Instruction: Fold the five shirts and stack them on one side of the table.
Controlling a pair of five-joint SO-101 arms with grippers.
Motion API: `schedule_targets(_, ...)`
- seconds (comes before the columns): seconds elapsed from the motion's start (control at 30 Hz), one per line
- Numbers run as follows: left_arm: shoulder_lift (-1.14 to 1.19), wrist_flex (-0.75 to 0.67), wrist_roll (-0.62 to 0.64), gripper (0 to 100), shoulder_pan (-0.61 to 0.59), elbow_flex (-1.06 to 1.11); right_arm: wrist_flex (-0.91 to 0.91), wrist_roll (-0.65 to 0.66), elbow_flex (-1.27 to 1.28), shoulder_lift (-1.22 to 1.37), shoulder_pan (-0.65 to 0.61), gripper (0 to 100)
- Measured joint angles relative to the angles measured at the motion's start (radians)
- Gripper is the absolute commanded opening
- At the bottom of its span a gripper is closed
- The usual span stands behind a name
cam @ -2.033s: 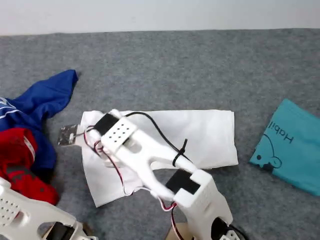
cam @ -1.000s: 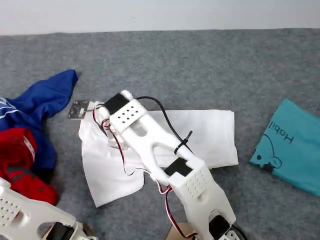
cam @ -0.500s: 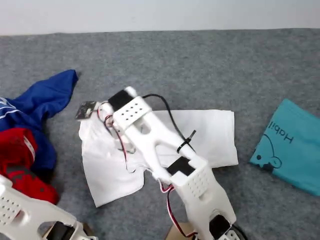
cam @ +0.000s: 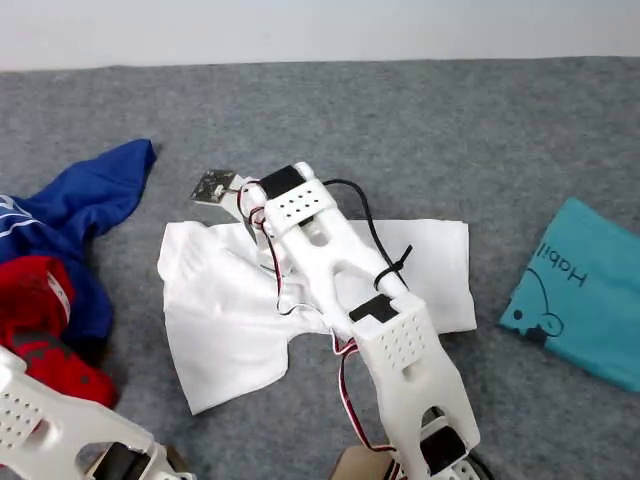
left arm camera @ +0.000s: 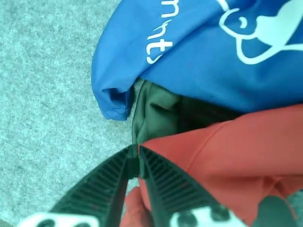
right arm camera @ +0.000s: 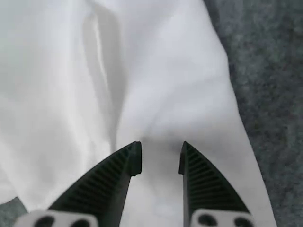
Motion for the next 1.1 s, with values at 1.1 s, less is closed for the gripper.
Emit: schedule_targets(1.1,0.000,0.000,0.000,1,0.000,0.000,-0.180,-0.101,0.876,-0.674,-0.519,19.5)
